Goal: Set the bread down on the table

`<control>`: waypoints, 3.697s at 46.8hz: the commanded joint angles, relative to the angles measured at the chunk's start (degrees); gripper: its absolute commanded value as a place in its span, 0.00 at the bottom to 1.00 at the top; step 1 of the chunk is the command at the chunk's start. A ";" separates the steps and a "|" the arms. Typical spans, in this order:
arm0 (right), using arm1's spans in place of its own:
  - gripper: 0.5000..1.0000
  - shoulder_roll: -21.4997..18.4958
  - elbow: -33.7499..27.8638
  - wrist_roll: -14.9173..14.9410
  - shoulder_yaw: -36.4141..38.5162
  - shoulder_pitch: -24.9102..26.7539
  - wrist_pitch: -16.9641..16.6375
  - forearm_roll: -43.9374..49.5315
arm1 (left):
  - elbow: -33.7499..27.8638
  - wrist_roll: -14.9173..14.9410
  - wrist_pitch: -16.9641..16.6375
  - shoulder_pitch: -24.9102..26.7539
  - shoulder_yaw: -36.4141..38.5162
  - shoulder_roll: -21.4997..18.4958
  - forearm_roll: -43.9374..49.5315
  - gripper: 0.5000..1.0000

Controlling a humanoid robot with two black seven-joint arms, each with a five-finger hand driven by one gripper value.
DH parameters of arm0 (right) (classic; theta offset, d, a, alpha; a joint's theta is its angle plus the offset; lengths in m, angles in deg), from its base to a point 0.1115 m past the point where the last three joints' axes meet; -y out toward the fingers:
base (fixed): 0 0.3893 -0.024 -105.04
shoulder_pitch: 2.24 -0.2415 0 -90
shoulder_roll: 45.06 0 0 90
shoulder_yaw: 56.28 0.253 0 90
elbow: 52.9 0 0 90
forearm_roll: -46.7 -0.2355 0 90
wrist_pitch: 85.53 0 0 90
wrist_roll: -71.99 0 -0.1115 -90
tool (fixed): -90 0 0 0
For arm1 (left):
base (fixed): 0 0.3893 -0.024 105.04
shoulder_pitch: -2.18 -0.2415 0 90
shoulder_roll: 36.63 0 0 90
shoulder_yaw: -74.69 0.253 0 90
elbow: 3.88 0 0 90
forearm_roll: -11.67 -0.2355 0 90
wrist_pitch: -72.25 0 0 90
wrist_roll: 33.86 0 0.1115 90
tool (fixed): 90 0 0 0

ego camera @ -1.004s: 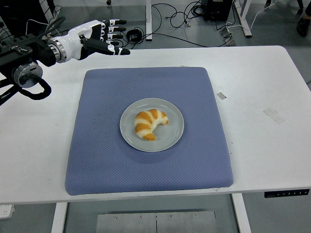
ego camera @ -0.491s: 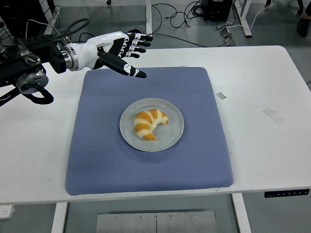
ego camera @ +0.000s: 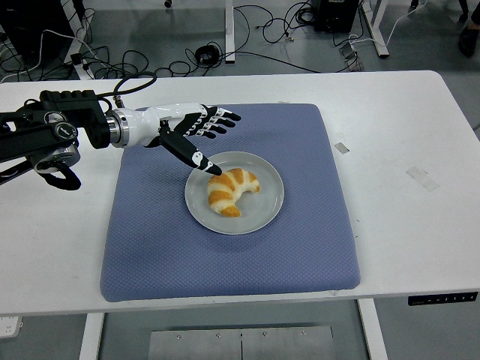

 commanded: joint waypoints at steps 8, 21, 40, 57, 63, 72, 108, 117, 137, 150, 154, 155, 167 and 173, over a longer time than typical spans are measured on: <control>1.00 0.00 0.00 0.00 0.00 0.00 -0.04 0.00 | 0.09 -0.03 -0.23 -0.61 1.74 0.88 -0.88 0.94; 1.00 0.00 0.00 0.00 0.00 0.00 0.05 0.00 | 0.71 -0.12 -0.85 -1.05 2.71 3.96 -3.26 0.94; 1.00 0.00 0.00 0.00 0.00 0.00 -0.04 0.00 | 3.26 -0.21 -3.83 -2.55 3.15 6.34 -6.86 0.94; 1.00 0.00 0.00 0.00 0.00 0.00 -0.04 0.00 | 3.78 -0.29 -6.56 -4.48 3.06 9.50 -9.06 0.94; 1.00 0.00 0.00 0.00 0.00 0.00 0.05 0.00 | 4.05 -0.38 -7.53 -4.92 3.06 9.68 -9.06 0.93; 1.00 0.00 0.00 0.00 0.00 0.00 -0.04 0.00 | 4.22 -0.56 -7.62 -5.27 3.06 9.68 -9.06 0.89; 1.00 0.00 0.00 0.00 0.00 0.00 -0.04 0.00 | 5.45 -1.00 -9.81 -7.56 3.06 9.50 -12.57 0.51; 1.00 0.00 0.00 0.00 0.00 0.00 -0.04 0.00 | 5.37 -1.08 -9.72 -7.38 2.97 9.24 -12.22 0.30; 1.00 0.00 0.00 0.00 0.00 0.00 0.05 0.00 | 5.37 -1.08 -9.37 -6.41 2.44 7.92 -11.87 0.26; 1.00 0.00 0.00 0.00 0.00 0.00 0.05 0.00 | 5.36 -1.08 -9.29 -5.71 1.30 6.77 -11.87 0.26; 1.00 0.00 0.00 0.00 0.00 0.00 -0.04 0.00 | 5.28 -1.08 -9.29 -5.54 0.78 6.69 -11.78 0.26; 1.00 0.00 0.00 0.00 0.00 0.00 0.05 0.00 | 5.36 -1.08 -9.29 -5.54 0.51 6.69 -11.78 0.26; 1.00 0.00 0.00 0.00 0.00 0.00 -0.04 0.00 | 5.37 -1.08 -9.37 -5.54 -1.16 5.55 -10.73 0.26; 1.00 0.00 0.00 0.00 0.00 0.00 -0.04 0.00 | 5.54 -1.17 -9.46 -5.62 -1.60 4.14 -10.64 0.26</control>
